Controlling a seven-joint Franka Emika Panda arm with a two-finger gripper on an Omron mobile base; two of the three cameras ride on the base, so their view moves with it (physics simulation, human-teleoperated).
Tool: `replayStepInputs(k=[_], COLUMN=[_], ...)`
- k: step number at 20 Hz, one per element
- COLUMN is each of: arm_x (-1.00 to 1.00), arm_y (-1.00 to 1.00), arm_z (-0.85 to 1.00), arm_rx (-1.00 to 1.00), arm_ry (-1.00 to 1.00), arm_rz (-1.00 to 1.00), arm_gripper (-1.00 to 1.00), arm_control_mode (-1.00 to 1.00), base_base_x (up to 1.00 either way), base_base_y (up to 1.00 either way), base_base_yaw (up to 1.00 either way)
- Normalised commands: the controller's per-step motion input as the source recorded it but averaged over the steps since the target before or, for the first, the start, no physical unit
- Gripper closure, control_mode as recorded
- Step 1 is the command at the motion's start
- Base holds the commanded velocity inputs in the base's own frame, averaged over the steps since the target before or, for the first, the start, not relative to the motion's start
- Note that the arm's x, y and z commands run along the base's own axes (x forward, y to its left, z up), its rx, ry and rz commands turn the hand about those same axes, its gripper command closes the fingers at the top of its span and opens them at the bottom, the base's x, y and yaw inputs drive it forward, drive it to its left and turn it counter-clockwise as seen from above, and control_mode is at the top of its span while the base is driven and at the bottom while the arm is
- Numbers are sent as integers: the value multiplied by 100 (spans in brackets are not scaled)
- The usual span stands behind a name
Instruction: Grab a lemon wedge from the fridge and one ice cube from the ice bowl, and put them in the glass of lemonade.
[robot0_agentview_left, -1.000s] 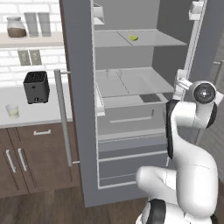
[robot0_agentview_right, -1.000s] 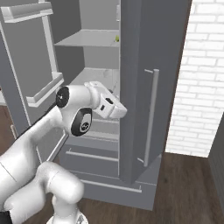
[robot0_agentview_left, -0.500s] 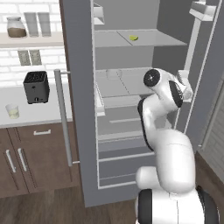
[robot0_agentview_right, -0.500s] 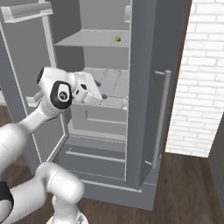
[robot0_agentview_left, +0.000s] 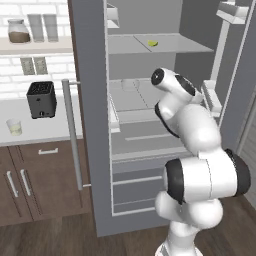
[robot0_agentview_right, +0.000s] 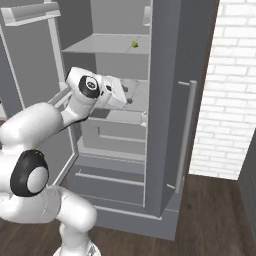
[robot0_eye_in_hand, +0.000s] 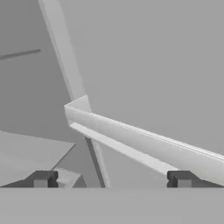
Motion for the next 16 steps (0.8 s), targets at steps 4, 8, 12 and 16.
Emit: replayStepInputs(k=[4, 8, 12, 16], arm_x=[88, 51, 0, -3], arm_y=[-59, -86, -100, -100], arm_z=[-11, -11, -7, -1], arm_rx=[-1, -1, 0, 0], arm_ry=[23, 26, 23, 18], arm_rz=[-23, -35, -42, -41], arm_gripper=[-100, -100, -100, -100], arm_control_mode=[-100, -100, -100, -100], base_base_x=[0, 0, 0, 0], base_base_y=[0, 0, 0, 0], base_base_yaw=[0, 0, 0, 0])
